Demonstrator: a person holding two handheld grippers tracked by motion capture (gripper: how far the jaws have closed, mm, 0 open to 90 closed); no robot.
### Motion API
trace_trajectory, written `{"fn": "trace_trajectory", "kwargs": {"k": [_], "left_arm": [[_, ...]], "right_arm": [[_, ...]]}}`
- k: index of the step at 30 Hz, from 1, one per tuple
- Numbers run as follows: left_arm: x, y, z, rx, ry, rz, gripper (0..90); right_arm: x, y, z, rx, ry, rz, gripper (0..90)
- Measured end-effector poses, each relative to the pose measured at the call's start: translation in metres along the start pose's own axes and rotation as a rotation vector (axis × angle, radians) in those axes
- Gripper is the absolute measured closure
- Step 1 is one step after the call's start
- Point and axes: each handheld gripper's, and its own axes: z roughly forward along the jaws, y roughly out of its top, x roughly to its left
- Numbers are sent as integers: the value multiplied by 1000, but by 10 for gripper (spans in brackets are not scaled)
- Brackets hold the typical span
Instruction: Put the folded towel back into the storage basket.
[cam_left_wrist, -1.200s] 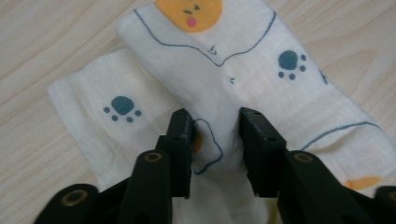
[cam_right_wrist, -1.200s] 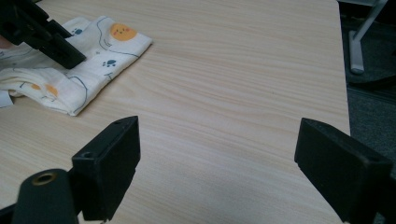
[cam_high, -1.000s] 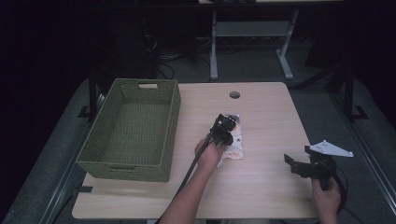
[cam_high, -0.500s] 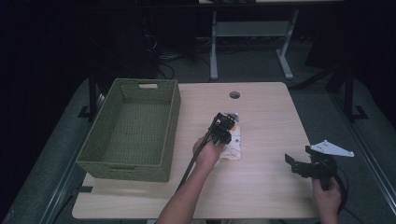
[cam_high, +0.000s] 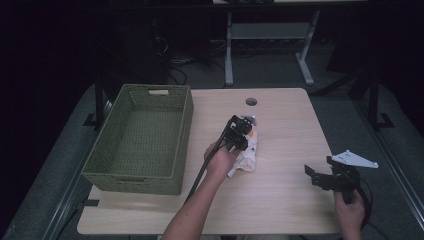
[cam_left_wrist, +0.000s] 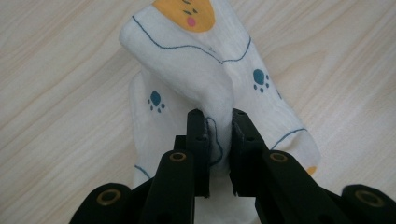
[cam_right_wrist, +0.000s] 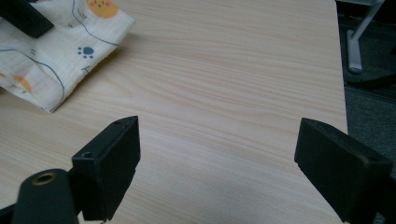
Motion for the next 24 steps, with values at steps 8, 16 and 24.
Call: {"fn": "trace_trajectory", "kwargs": {"k": [8, 16, 24], "left_arm": [[2, -2, -12, -1, -12, 2, 807], [2, -1, -26, -14, -11, 8, 807], [2, -3, -34, -17, -10, 9, 806]], "right_arm": [[0, 0, 0, 0, -1, 1, 139], [1, 0, 0, 1, -2, 2, 139], [2, 0, 1, 5, 0, -5, 139]]}}
